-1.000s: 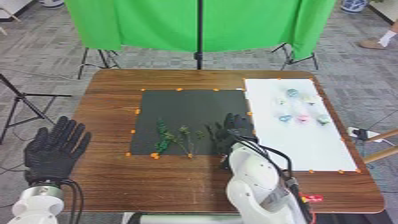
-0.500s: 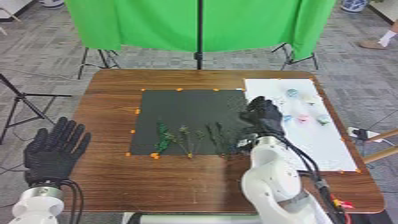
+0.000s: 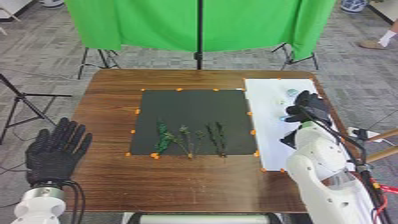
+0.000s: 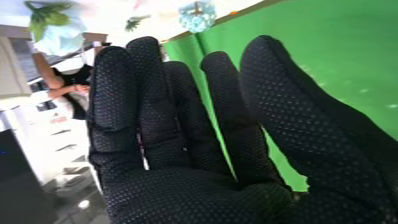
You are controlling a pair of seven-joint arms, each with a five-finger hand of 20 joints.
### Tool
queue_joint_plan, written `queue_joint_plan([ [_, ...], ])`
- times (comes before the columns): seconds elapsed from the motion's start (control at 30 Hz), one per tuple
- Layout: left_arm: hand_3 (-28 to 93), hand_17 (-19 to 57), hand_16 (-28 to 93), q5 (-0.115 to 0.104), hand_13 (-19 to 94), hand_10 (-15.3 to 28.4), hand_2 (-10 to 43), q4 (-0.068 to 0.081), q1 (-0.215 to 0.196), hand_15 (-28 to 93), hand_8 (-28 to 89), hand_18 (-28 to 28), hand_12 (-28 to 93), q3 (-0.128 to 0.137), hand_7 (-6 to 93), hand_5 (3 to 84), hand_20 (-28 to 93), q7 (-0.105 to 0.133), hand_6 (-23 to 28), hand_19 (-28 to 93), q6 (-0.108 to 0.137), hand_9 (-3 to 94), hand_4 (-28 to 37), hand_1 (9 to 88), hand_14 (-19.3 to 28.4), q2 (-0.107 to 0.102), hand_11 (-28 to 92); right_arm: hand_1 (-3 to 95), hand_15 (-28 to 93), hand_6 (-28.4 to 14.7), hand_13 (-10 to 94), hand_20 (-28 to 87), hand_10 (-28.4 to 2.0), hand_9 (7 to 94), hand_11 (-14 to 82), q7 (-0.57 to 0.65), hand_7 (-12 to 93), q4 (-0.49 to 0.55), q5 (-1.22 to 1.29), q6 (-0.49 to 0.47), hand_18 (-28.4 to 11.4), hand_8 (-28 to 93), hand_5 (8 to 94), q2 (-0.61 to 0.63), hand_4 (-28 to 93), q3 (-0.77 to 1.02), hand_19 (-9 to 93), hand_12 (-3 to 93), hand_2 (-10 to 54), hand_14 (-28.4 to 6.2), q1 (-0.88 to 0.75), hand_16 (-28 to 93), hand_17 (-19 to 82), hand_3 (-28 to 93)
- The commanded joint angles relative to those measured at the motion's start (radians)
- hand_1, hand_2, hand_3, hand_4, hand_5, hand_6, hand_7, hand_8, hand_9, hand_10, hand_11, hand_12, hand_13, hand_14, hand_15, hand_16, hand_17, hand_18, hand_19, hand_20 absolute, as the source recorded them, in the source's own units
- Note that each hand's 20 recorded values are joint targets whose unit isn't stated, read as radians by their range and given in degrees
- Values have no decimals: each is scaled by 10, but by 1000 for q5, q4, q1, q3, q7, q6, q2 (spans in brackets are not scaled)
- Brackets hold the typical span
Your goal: Arrange flowers
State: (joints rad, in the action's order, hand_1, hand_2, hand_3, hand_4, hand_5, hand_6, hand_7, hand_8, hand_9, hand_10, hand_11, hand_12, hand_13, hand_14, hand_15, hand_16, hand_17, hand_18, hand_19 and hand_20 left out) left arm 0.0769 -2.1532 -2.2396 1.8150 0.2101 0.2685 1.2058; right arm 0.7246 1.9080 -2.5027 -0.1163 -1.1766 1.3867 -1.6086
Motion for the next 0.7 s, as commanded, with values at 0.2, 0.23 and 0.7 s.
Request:
queue_joint_plan([
  [0.2, 734, -38, -58, 0, 305, 145, 191, 5, -6, 426, -96, 141, 122, -11, 156, 478, 190, 1, 86, 355, 1, 404, -283, 302, 149, 10, 217, 578, 404, -39, 495, 278, -147, 494, 119, -84, 201, -123, -39, -95, -228, -110, 546, -17, -283, -7, 815, 148, -95, -149, 34, 167, 311, 863],
  [0.23, 734, -38, -58, 0, 305, 145, 191, 4, -9, 425, -96, 141, 123, -11, 157, 478, 190, 3, 85, 356, 4, 403, -283, 302, 148, 10, 217, 579, 406, -38, 501, 282, -145, 500, 121, -78, 205, -129, -39, -97, -227, -111, 550, -18, -283, -9, 820, 150, -95, -146, 34, 170, 313, 861],
  [0.7, 735, -38, -58, 1, 306, 146, 191, -1, -19, 427, -96, 142, 122, -9, 157, 478, 190, 1, 86, 356, -1, 403, -282, 301, 149, 14, 217, 641, 456, -12, 670, 371, -123, 775, 143, -83, 411, -169, -85, 90, -215, 120, 685, -15, -282, -39, 887, 438, -95, -70, 6, 411, 377, 709],
])
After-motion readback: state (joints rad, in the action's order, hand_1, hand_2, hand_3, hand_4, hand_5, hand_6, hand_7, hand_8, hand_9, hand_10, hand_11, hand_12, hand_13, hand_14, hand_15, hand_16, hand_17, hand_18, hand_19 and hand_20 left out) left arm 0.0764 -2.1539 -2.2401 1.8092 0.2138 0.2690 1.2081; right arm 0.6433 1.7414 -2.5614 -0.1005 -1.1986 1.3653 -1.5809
